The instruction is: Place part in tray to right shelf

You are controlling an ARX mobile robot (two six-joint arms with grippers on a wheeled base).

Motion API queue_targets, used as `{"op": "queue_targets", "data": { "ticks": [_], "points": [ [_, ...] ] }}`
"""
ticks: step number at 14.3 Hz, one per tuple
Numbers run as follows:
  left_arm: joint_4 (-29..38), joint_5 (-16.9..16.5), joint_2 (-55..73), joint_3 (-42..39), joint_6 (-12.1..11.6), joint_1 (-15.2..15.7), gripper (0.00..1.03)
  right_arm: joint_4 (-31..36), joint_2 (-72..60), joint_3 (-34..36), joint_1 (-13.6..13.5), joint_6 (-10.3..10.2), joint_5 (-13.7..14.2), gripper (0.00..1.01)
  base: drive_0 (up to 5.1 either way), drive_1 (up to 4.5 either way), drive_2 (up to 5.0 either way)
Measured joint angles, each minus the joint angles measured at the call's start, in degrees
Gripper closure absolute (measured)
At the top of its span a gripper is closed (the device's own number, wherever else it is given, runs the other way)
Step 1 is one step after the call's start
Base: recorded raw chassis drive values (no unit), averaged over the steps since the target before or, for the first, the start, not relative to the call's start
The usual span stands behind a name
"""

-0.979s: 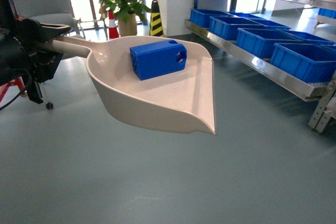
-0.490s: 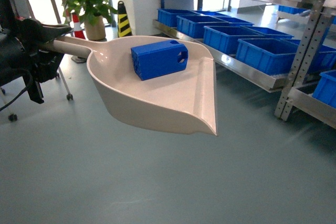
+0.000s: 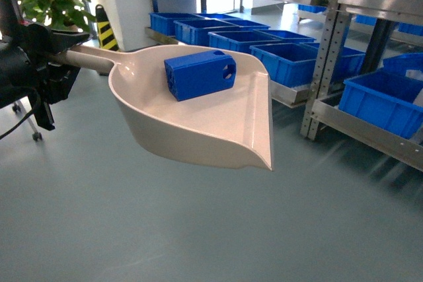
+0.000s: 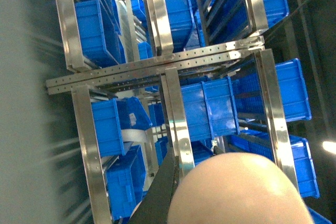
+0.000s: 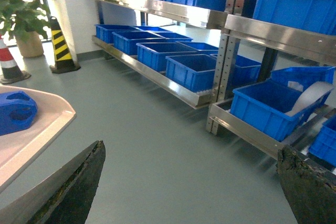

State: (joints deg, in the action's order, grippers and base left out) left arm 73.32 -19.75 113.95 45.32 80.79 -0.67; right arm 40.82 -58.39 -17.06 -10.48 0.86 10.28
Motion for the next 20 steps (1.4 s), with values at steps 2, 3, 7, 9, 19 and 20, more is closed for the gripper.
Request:
{"op": "queue_targets", "data": {
  "ticks": [2,3,7,9,19,20],
  "points": [
    [-0.02,0.0,0.0,0.0,0.0,0.0,0.89,0.0,0.0,0.0,0.0,0.0,0.0,0.03,-1.6,-1.63,-1.6],
    [0.0,0.0,0.0,0.0,0.0,0.0,0.89,0.02,0.0,0.0,0.0,-0.02,0.0,0.03,-1.6,-1.63,-1.6],
    [0.0,-0.02,0.0,0.0,0.0,-0.11,0.89,0.02,0.0,0.0,0.0,0.0,0.0,0.03,-1.6,-1.63,-1.6],
    [0.0,-0.02,0.0,0.0,0.0,-0.11,0.89,0.02,0.0,0.0,0.0,-0.02,0.0,0.03,-1.6,-1.63,-1.6],
    [0.0,-0.04,0.0,0.0,0.0,-0.15,0.89,0.0,-0.02,0.0,0.0,0.0,0.0,0.03,-1.6,-1.63,-1.6],
    [0.0,-0.04,0.0,0.0,0.0,-0.15,0.89,0.0,-0.02,0.0,0.0,0.0,0.02,0.03,-1.6,-1.63,-1.6]
  ]
}}
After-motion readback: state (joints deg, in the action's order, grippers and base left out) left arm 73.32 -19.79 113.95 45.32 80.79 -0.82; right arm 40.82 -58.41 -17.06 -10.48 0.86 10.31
